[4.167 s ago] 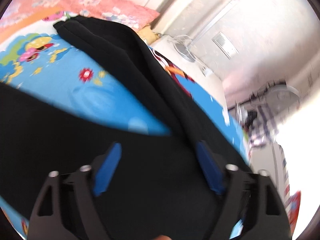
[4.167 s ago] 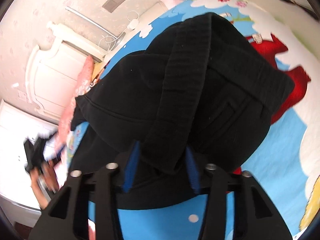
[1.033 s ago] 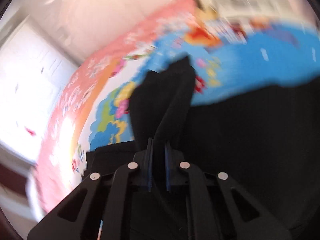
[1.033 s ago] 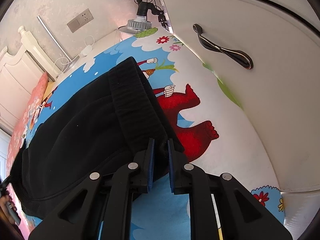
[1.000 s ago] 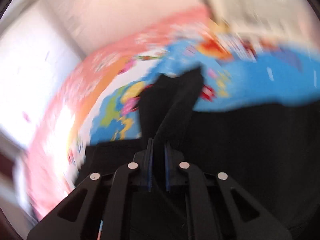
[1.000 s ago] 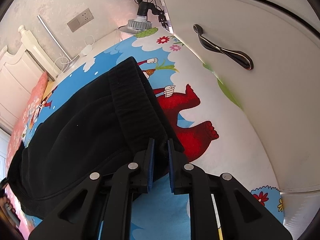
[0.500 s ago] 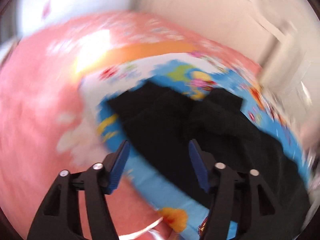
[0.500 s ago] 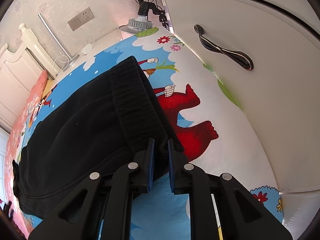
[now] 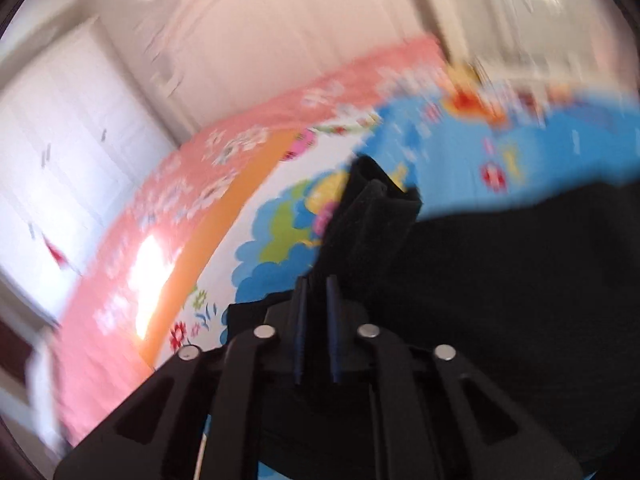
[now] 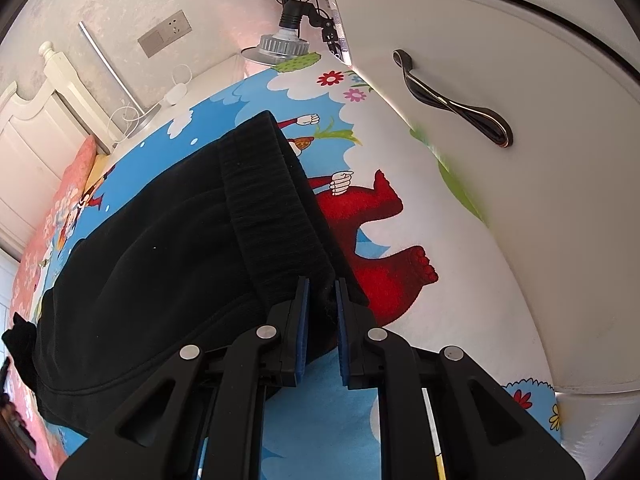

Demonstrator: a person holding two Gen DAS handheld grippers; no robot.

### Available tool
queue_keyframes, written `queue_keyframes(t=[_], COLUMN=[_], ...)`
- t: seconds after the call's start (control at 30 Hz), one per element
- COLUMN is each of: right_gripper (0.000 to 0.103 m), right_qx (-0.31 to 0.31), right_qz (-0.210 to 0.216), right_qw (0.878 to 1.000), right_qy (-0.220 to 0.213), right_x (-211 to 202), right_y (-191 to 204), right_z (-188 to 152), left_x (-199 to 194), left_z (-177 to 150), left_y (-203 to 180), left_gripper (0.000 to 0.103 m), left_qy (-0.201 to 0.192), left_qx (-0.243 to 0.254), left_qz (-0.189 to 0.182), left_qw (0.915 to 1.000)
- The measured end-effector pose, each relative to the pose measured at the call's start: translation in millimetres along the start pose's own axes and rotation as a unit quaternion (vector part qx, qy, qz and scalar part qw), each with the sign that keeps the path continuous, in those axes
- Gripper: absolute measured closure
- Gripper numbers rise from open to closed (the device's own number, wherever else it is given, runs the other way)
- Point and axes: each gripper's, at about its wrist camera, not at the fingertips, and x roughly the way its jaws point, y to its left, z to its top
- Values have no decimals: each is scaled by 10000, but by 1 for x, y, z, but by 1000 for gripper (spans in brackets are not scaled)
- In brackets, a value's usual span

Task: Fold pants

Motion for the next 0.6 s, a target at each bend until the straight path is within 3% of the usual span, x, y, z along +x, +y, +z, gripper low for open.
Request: queue_keyframes(t=[0.03, 0.1, 0.23, 0.27, 0.3, 0.33, 0.43, 0.5, 0.53, 0.6], right_gripper=[90, 90, 90, 90, 90, 90, 89, 89, 89, 89], right_qx=[-10, -41, -134, -143, -151, -167, -210, -227, -236, -249], right_qz=[-7, -43, -104, -99, -101, -115, -182, -206, -210, -219], right_qw=[10000, 10000, 9998, 9998, 9998, 9998, 9996, 9995, 9995, 9994], right_qy=[-2, -23, -50, -48, -45, -43, -45, -34, -31, -38], right_x=[0, 1, 2, 2, 2, 2, 2, 2, 2, 2], right_y=[0, 2, 4, 4, 4, 4, 6, 7, 7, 7], right_z=[0, 1, 1, 1, 0, 0, 1, 1, 1, 2], left_x=[-7, -31, -38, -34, -32, -28, -8, 17, 31, 59], left_z=[3, 1, -34, -47, -55, -64, -79, -88, -93, -98], left_y=[23, 85, 150, 158, 157, 153, 133, 128, 130, 136], left_gripper=[103, 103, 103, 90, 53, 41, 40, 40, 41, 46], left_qy=[-53, -216, -126, -89, 6, 75, 345, 569, 660, 834], left_qx=[-477, -1690, -2874, -3035, -3016, -3040, -3080, -3473, -3749, -4200], left_qz=[-181, -536, -995, -1178, -1208, -1262, -1854, -2199, -2416, -2558], left_qw=[9987, 9839, 9525, 9455, 9458, 9442, 9325, 9098, 8926, 8667])
